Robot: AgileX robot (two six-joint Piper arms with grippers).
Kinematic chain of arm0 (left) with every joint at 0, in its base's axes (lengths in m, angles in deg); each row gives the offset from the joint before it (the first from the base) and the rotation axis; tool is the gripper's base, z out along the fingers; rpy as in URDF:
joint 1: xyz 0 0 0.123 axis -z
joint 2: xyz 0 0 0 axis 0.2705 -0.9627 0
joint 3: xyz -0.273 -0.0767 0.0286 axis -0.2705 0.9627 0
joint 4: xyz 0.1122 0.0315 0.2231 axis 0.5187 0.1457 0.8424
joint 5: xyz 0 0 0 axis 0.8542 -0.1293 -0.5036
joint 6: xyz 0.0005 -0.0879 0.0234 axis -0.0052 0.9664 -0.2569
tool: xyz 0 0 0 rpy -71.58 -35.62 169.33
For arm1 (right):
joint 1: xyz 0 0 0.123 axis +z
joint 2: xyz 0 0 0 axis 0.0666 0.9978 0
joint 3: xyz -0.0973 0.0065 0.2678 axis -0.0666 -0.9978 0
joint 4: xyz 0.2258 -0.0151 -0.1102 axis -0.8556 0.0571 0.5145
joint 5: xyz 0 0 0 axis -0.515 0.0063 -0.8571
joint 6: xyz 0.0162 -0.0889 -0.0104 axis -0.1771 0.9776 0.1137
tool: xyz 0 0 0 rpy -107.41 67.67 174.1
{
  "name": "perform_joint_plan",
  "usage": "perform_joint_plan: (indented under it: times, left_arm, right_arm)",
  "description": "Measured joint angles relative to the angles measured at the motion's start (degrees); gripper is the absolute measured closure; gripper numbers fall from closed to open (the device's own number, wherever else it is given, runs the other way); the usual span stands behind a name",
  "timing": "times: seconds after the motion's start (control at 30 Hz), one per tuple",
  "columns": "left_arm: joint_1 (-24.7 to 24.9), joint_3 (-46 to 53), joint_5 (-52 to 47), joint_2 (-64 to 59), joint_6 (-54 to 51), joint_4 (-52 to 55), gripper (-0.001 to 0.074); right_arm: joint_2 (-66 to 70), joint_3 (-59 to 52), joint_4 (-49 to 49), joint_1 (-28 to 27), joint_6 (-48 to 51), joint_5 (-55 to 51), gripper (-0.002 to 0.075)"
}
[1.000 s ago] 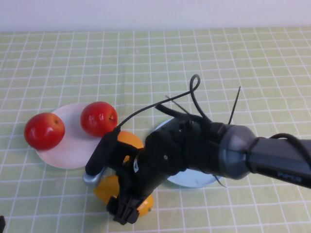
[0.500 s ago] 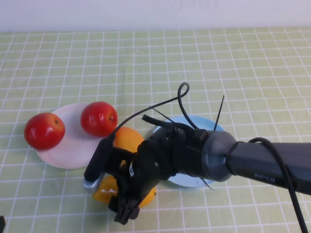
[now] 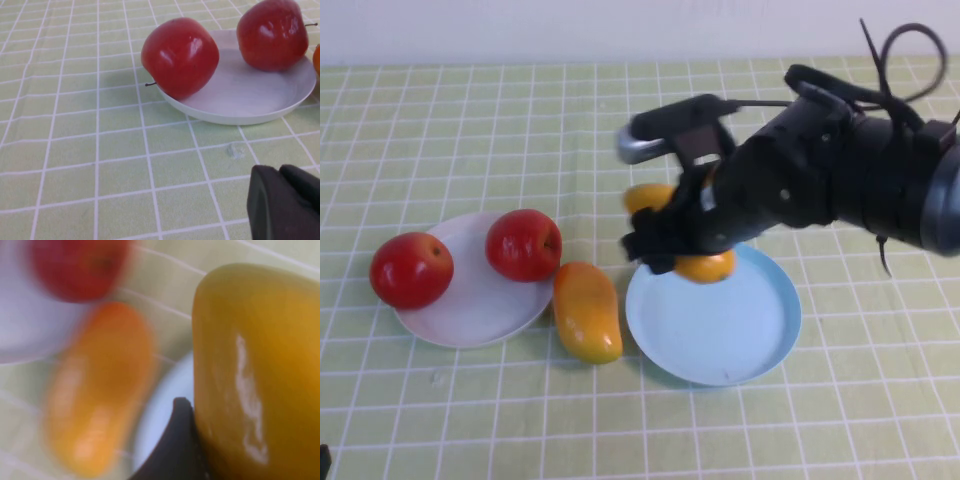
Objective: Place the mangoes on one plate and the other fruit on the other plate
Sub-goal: Put another type of fruit in the right plate
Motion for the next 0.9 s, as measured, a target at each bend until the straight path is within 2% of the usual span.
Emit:
perform_joint_plan:
  times: [0.13,0.43,0.63,0.9]
  left_arm:
    - [0.0,0.0,0.0,0.0,0.0,0.0,0.0737]
    - [0.0,0.0,0.0,0.0,0.0,0.0,0.0737]
    - [0.0,0.0,0.0,0.0,0.0,0.0,0.0737]
    - [0.0,0.0,0.0,0.0,0.0,0.0,0.0737]
  right_arm:
    - [3.97,0.0,1.43,-3.99,-3.22,-4.32,0.0181]
    - [10.03,0.0,-3.19,-4.6,-1.6,-3.82,0.018]
    - [10.24,0.27,-3.97,-4.6,-1.51,-3.91,0.0059]
    - [6.66,4.78,-2.93,-3.72,-1.51,-10.78,0.0036]
